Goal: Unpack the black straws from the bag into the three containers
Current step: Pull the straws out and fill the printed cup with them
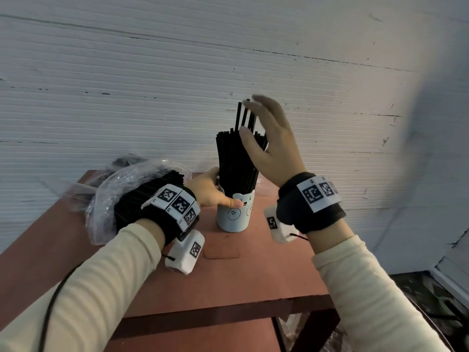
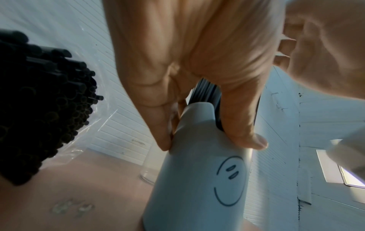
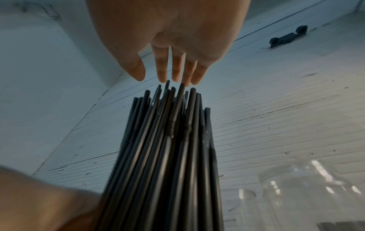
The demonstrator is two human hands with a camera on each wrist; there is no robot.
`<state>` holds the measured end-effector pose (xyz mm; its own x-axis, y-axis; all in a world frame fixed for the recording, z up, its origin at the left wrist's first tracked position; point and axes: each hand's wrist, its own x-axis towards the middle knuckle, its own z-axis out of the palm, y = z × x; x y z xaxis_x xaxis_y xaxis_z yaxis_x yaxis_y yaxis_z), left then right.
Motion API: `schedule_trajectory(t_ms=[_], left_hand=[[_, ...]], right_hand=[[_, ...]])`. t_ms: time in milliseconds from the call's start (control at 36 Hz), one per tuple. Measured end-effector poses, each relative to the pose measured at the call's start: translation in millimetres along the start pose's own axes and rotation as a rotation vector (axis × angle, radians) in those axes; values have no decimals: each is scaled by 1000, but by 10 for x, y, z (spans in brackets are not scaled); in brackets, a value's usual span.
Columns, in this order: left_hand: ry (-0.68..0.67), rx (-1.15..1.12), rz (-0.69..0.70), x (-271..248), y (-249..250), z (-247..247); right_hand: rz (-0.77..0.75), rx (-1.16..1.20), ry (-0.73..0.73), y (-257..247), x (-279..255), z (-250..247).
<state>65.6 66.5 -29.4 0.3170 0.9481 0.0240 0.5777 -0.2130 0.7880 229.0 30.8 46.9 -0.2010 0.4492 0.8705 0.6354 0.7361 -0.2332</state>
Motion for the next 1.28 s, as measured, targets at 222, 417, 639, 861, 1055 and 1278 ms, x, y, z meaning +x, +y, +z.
schedule_trajectory(t_ms=[222, 417, 639, 861, 1055, 1278], left_hand=[[24, -6, 18, 43, -50, 27], [9, -27, 19, 34, -44, 28], [24, -13, -2, 16, -27, 36], [25, -22, 4, 3, -31, 23], [14, -68, 9, -39, -10, 38], [18, -117, 3, -87, 19, 50]], right_hand=[[31, -40, -107, 67, 83, 21], [51, -57, -85, 79, -110, 19], [-11, -23, -129, -78, 74, -43], [-31, -222, -196, -56, -176, 157], [77, -140, -216, 17, -205, 59], [140, -79, -198, 129, -248, 19]])
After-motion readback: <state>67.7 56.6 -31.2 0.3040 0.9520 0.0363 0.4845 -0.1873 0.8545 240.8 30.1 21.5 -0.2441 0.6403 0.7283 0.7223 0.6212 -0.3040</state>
